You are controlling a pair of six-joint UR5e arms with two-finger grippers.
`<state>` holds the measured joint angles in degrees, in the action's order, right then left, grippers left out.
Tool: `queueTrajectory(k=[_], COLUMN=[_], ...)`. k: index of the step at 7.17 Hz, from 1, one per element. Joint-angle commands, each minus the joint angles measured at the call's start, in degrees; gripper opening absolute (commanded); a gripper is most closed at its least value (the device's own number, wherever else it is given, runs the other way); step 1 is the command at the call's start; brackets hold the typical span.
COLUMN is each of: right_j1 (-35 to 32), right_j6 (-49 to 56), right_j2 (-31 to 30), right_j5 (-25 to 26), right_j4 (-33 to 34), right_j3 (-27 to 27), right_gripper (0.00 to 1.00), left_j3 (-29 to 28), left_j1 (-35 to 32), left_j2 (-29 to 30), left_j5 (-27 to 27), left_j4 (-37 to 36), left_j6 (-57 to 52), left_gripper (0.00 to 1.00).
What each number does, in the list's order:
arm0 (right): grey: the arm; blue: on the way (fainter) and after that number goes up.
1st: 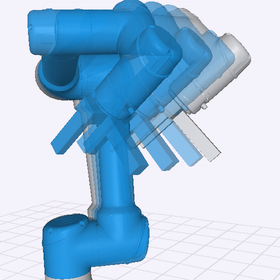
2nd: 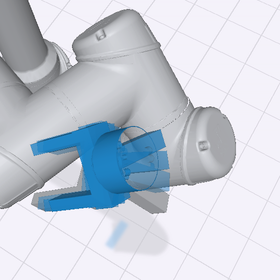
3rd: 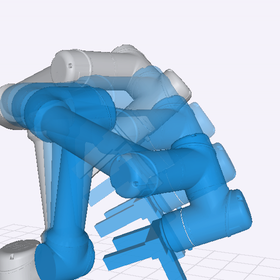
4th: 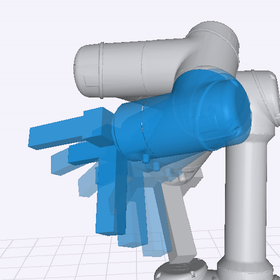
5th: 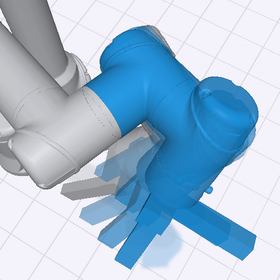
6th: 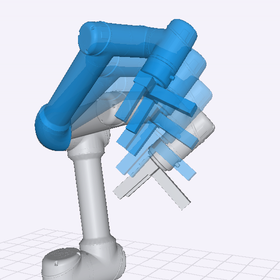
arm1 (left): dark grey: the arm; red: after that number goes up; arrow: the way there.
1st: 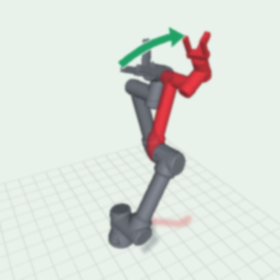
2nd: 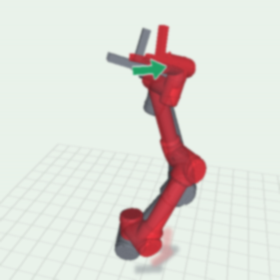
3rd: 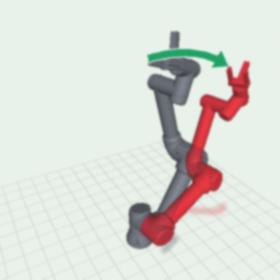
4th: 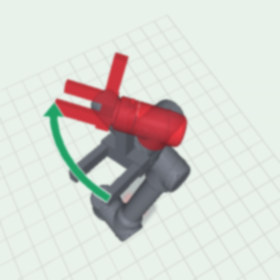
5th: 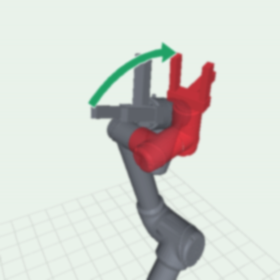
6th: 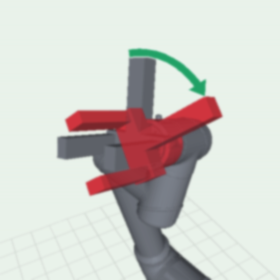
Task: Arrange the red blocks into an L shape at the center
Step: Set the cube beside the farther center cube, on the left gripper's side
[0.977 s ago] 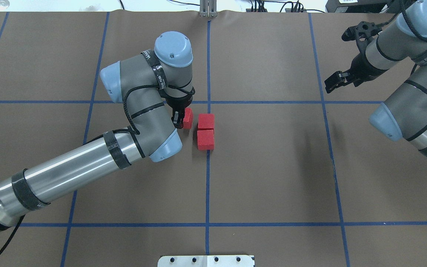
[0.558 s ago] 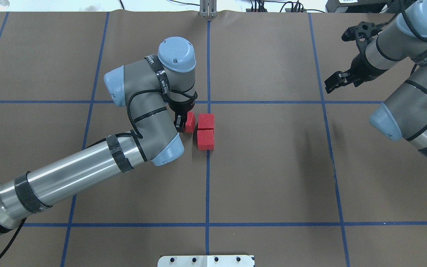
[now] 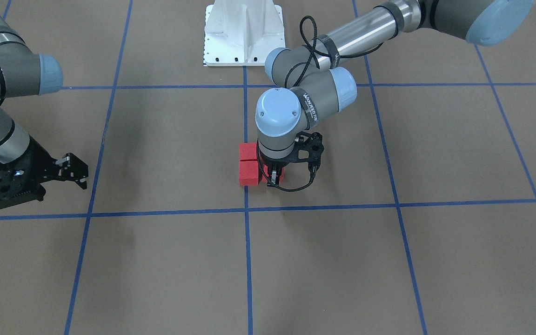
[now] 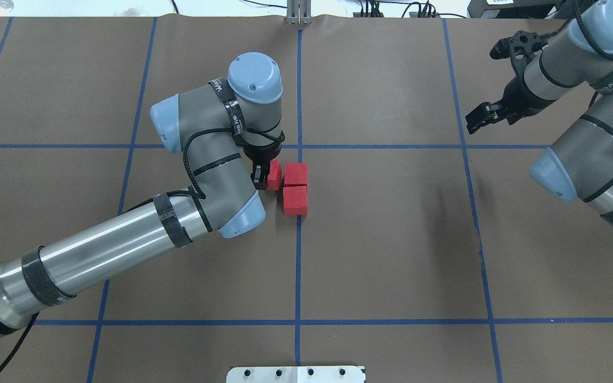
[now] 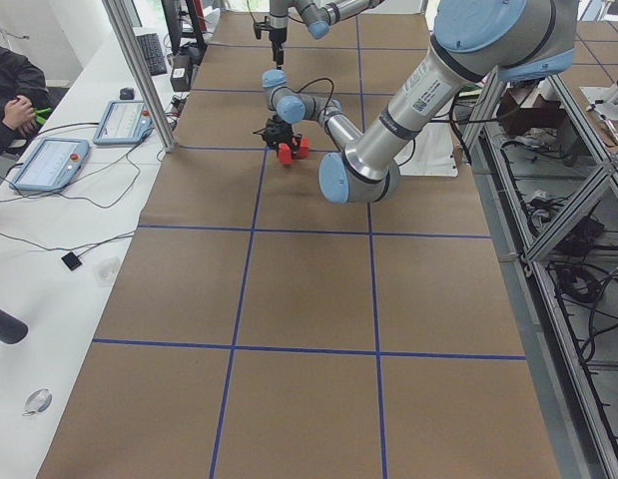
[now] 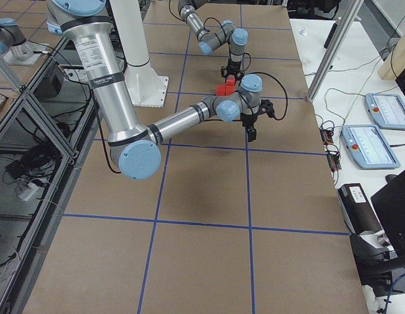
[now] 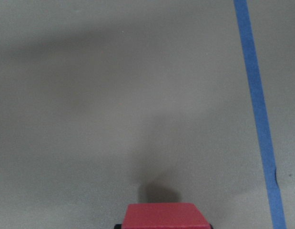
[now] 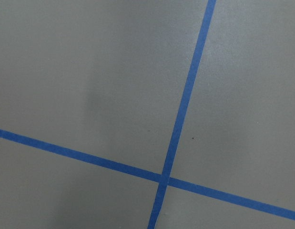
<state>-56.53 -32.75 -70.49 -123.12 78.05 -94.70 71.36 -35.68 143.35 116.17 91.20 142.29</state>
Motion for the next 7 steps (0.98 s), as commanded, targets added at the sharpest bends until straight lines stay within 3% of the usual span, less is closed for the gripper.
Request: queueTrajectory(k=[1,6,7], right_j1=[0.01,-0.07,-0.08], right_j6=[-0.04,-0.04,-0.04], right_j2=[0.0,0.18,0.09], right_j5=[-0.01,-0.01,-0.01], right_j4=[0.0,0.0,0.0], right_j3=[-0.04,-0.04,-0.04], right_gripper=[0.99,0.99,0.99], left_j3=[0.01,-0.08,-0.08], left_j1=[0.0,0.26,0.35], left_j2=[0.09,0.09,0.09], left_j5=[-0.07,-0.07,-0.07], left_j4=[0.03,0.12,1.25], left_j6=[0.0,0.09,0.35], left_gripper=[0.0,0.0,0.06])
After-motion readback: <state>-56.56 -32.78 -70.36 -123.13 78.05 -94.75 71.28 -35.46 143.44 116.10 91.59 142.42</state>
